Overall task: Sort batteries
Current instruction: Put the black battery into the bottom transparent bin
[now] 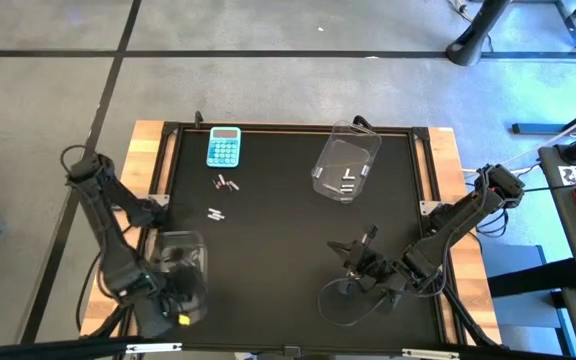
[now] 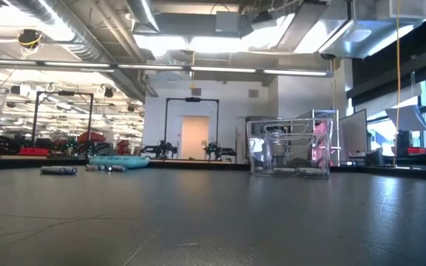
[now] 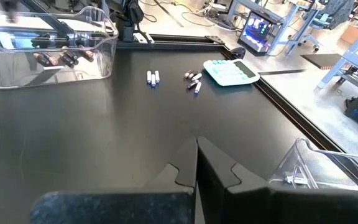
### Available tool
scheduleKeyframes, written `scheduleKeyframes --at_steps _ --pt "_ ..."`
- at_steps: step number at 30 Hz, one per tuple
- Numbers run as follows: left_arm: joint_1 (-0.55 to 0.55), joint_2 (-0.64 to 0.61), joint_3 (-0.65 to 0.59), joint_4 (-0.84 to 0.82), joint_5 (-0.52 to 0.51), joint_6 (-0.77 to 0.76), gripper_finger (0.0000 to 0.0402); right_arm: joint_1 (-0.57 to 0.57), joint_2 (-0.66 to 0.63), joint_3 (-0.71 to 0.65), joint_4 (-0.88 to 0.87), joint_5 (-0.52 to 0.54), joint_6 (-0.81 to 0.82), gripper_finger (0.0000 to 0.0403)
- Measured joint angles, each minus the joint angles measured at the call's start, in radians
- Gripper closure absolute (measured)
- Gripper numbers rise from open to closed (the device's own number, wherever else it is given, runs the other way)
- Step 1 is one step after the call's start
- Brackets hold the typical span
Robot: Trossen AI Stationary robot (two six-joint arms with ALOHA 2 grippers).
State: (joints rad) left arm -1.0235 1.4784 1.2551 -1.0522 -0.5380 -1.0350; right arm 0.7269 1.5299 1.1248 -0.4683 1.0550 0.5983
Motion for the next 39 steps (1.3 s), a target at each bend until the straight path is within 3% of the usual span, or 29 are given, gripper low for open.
scheduleKeyframes --at_steps 3,6,13,18,24,33,39 --pt "-0.061 0.000 -0.029 -0.185 0.072 -0.302 0.0377 0.000 0.000 0.000 0.002 0.004 0.000 0.0396" --pt "-0.107 -0.001 -0.096 -0.253 0.150 -0.472 0.0377 0.000 0.000 0.000 0.002 0.007 0.000 0.0396" --pt "-0.147 -0.071 -0.338 -0.061 0.193 -0.643 0.0377 -0.001 0.000 0.000 0.002 0.008 -0.001 0.0396" --pt "-0.122 -0.137 -0.510 0.078 0.217 -0.663 0.0377 -0.001 0.000 0.000 0.000 0.007 -0.001 0.0396" --pt "-0.071 -0.171 -0.625 0.179 0.214 -0.629 0.0376 -0.001 0.000 0.000 -0.003 0.007 -0.002 0.0396" --pt "-0.022 -0.175 -0.656 0.242 0.216 -0.551 0.0327 -0.001 0.000 0.000 -0.003 0.007 -0.001 0.0396" --pt "-0.022 -0.285 -0.638 0.182 0.260 -0.560 0.0282 -0.001 0.000 0.000 -0.002 0.007 -0.001 0.0396"
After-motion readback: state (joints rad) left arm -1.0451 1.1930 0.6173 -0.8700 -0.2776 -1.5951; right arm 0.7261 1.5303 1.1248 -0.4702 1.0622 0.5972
